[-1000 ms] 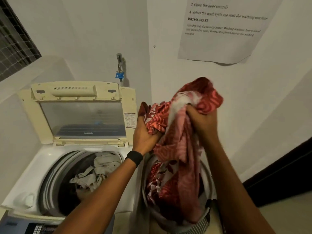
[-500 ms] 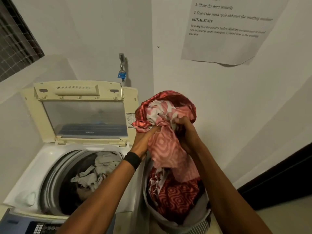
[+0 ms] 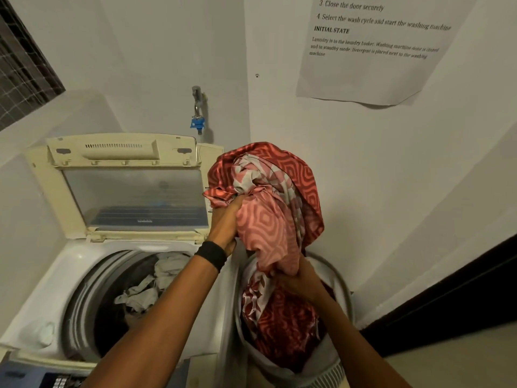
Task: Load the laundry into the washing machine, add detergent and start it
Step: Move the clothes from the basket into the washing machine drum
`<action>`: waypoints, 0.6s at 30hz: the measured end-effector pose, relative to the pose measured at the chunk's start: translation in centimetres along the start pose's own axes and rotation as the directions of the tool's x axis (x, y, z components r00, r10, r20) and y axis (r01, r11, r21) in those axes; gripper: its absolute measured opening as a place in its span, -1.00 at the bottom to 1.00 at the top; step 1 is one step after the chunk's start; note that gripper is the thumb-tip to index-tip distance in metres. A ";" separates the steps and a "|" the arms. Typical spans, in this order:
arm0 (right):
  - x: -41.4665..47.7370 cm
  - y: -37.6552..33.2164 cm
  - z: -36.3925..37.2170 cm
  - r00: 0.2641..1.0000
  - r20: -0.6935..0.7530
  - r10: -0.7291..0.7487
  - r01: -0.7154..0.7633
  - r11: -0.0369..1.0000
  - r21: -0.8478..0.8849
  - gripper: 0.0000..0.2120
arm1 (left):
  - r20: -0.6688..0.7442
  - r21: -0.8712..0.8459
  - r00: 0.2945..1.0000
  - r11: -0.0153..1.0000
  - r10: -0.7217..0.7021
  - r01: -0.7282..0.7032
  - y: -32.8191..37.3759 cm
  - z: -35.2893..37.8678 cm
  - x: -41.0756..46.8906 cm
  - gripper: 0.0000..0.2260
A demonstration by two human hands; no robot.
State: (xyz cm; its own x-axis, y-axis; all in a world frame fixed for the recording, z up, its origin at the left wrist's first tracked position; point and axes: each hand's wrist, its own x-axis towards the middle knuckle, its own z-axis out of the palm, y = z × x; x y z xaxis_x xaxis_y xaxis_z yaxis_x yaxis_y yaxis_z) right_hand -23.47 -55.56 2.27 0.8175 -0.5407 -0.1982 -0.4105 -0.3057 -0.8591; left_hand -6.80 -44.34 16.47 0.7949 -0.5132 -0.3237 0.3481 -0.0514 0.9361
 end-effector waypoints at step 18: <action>2.8 -15.8 -5.7 0.912 -0.334 -0.239 0.351 0.876 0.330 -0.19 | 0.323 0.198 0.942 0.968 0.087 -0.157 -0.9 -0.7 -3.6 -0.72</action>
State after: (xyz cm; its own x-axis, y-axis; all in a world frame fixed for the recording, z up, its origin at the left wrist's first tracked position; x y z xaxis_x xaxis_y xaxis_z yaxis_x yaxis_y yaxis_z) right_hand -16.95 -56.73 18.01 0.7088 -0.6815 0.1823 0.0604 -0.1989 -0.9782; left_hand -9.58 -41.85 16.72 0.6185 -0.7651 -0.1791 0.1135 -0.1386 0.9838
